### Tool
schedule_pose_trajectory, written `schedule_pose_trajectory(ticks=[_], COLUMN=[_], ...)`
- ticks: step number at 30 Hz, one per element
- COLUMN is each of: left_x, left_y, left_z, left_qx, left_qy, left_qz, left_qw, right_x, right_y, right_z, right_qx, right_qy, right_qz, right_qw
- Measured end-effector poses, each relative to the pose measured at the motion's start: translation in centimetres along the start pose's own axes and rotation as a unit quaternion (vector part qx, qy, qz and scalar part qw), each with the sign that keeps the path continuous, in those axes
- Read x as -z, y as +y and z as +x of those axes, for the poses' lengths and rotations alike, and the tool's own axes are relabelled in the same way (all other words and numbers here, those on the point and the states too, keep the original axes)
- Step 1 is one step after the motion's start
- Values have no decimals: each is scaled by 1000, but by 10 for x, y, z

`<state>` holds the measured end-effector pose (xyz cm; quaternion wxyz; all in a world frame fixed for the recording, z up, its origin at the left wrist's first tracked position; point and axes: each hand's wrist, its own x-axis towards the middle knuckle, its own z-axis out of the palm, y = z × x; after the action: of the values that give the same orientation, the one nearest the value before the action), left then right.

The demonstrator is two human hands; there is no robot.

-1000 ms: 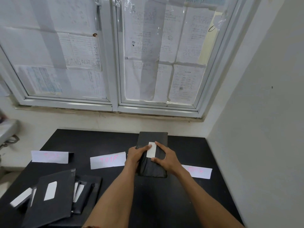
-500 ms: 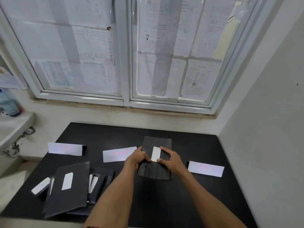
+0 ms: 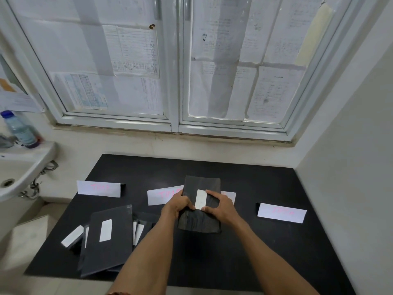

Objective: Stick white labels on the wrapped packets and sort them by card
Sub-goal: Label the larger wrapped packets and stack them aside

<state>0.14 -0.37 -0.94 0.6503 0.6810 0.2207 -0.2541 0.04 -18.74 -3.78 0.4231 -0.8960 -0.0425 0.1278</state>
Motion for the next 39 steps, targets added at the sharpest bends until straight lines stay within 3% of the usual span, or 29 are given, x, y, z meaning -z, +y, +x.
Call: schedule_pose_trajectory(ticks=[3,14,24,32,39], left_x=[5,9,15,26,45], left_y=[-5,-11,-1,-6,-21], left_z=[4,36,47,46,70], left_qx=[29,31,49,98,84], left_qy=[9,196,215,111,131], left_qz=[-15,-113,-39,-5,25], left_qw=[999,974,975,989,987], right_x=[-6,-8,-11,-24,-45], right_y=[-1,-12,-11,1,-3], right_z=[-1,31,58,58,55], right_qx=[1,27,13,-5,-38], right_qy=[-3,-80,-141,-133,-105], right_qz=[11,45,64,87,123], right_qw=[1000,995,988,987,986])
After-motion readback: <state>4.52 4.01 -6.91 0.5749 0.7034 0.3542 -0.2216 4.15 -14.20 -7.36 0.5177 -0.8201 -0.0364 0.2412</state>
